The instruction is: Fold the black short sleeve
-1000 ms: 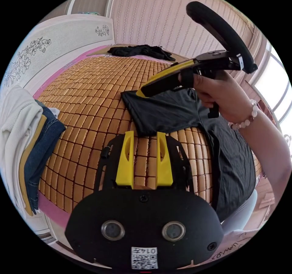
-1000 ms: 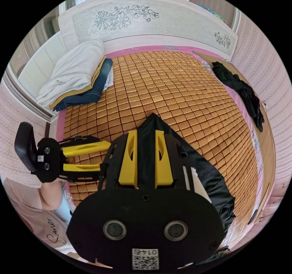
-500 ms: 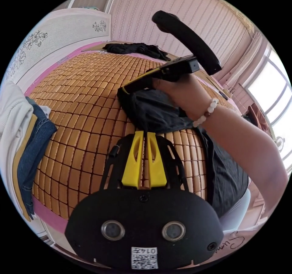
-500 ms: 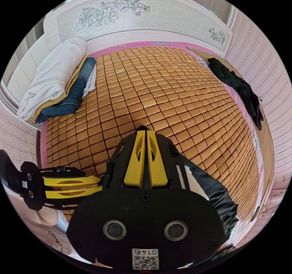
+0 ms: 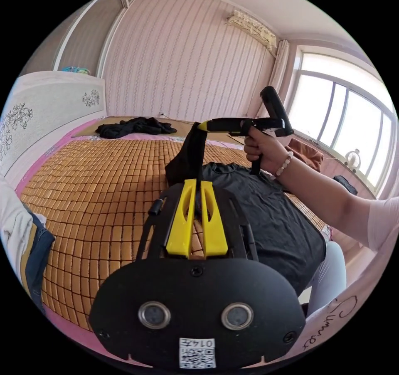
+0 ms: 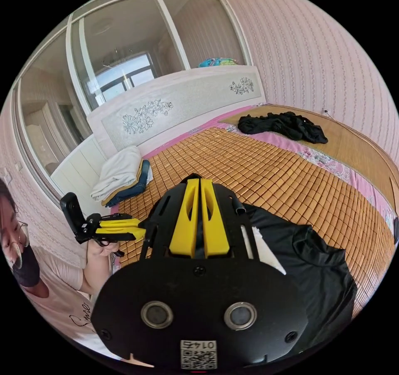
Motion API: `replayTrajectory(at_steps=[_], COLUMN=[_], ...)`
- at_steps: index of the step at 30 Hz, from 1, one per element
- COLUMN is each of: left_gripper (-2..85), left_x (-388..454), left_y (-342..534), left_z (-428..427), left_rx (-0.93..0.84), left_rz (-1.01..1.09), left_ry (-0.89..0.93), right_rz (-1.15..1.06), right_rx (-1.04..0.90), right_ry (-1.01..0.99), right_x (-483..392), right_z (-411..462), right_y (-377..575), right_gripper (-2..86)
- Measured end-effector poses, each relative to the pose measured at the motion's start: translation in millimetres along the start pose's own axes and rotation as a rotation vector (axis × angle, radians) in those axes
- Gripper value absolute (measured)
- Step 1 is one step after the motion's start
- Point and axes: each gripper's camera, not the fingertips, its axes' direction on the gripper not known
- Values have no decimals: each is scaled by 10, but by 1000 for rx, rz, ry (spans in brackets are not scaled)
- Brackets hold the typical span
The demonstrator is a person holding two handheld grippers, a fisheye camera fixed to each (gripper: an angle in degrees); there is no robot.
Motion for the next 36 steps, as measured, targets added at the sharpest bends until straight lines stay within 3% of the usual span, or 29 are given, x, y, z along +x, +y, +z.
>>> replayTrajectory(at_steps=[6,13,17,21,25,33,36], left_gripper=[67,80,83,85,81,47,39], left_x=[504,407,291,112,76,-364,-483], left_y=[237,598,652,763,980,1442,1584], left_z=[440,841,1203,1763,2116,2412,2476], left_rx=[-124,-331,-415,-481,-547,-523,-516], left_rz=[99,149,196,156,191,107,102], left_ry=[258,-6,-133,-33,-134,-22,-17], right_rz=[120,261,173,96,-15,21,51], right_rx=[61,-283,-286,-240,-249,-319,-436], right_ry=[102,272,299,207,216,238,252], right_x=[691,1441,1406,1257,1066,1101,1173], right_z=[-1082,-1033,-918,-526,185,1524,1914], right_y=[1029,2000,1658,1131,420,-608,-746], right_gripper=[6,59,59,57,56,37,41])
